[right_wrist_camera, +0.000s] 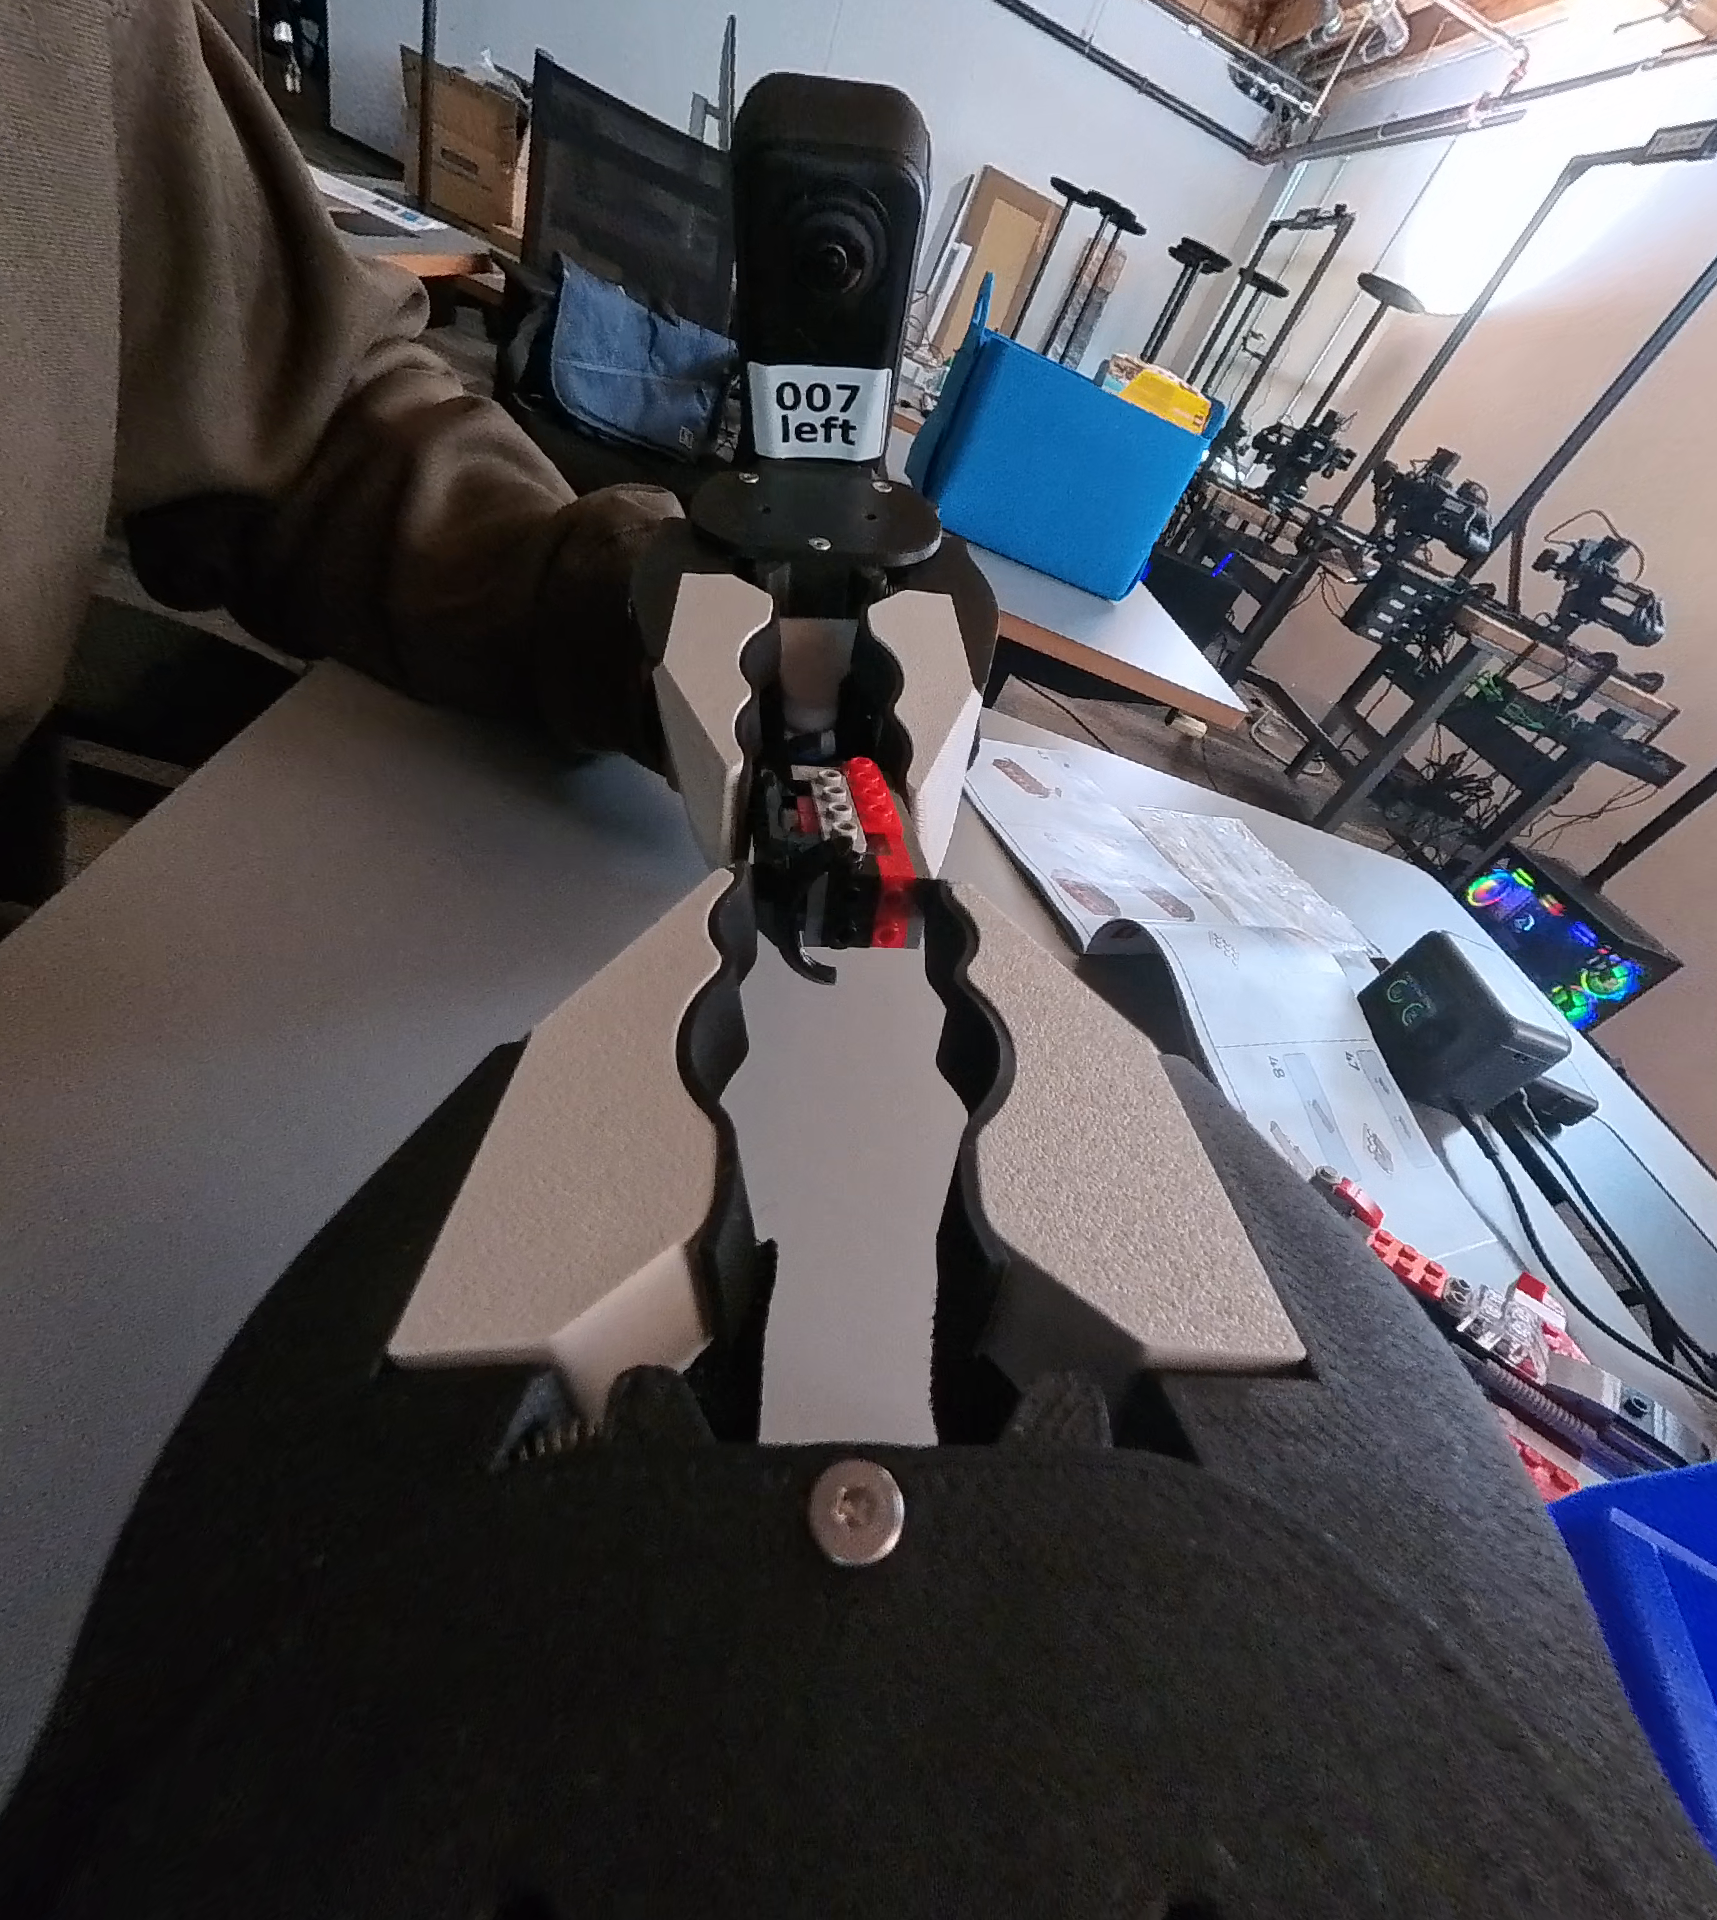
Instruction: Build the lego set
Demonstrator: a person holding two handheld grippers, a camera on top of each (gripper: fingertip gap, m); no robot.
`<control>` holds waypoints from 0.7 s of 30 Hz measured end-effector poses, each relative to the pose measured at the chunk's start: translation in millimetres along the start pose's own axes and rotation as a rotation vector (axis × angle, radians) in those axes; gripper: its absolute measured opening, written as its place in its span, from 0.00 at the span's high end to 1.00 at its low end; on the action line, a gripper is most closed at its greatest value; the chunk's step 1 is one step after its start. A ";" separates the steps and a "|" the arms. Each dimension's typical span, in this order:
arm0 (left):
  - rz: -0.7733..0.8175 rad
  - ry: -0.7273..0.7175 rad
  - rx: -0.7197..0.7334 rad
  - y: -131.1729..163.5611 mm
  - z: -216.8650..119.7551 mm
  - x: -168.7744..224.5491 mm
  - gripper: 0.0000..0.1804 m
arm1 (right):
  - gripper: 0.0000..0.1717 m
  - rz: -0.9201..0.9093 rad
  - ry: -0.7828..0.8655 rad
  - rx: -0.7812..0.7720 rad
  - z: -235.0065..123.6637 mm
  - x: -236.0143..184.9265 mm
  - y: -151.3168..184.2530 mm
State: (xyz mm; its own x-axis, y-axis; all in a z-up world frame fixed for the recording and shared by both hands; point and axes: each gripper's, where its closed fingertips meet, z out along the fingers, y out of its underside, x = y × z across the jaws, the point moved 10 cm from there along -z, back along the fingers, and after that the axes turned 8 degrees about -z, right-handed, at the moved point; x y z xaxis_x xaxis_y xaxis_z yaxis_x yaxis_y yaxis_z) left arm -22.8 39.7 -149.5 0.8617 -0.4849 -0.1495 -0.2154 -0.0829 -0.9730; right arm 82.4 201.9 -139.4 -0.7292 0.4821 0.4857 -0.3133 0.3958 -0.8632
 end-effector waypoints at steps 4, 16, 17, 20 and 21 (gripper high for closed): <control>-0.002 0.004 0.000 0.3 0.2 0.2 0.80 | 0.80 0.003 -0.006 -0.002 -0.1 0.2 0.6; 0.002 0.006 0.025 -0.7 -0.6 0.4 0.80 | 0.79 -0.060 0.030 0.005 -1.5 -3.3 -2.6; -0.001 0.005 0.026 -0.8 -0.8 0.1 0.80 | 0.79 -0.062 0.032 0.009 -1.9 -3.2 -3.1; -0.013 0.009 0.034 -0.7 -2.3 -1.3 0.80 | 0.78 -0.052 0.029 0.014 -4.0 -1.7 -3.6; -0.016 0.014 0.039 -0.8 -2.7 -1.2 0.80 | 0.78 -0.049 0.033 0.013 -4.4 -1.2 -3.4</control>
State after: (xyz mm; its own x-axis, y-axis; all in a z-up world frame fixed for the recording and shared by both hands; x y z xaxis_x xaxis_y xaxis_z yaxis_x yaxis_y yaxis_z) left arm -24.9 38.0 -148.0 0.8582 -0.4963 -0.1313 -0.1831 -0.0569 -0.9814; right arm 87.0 203.4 -136.4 -0.6924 0.4877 0.5317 -0.3564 0.4096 -0.8398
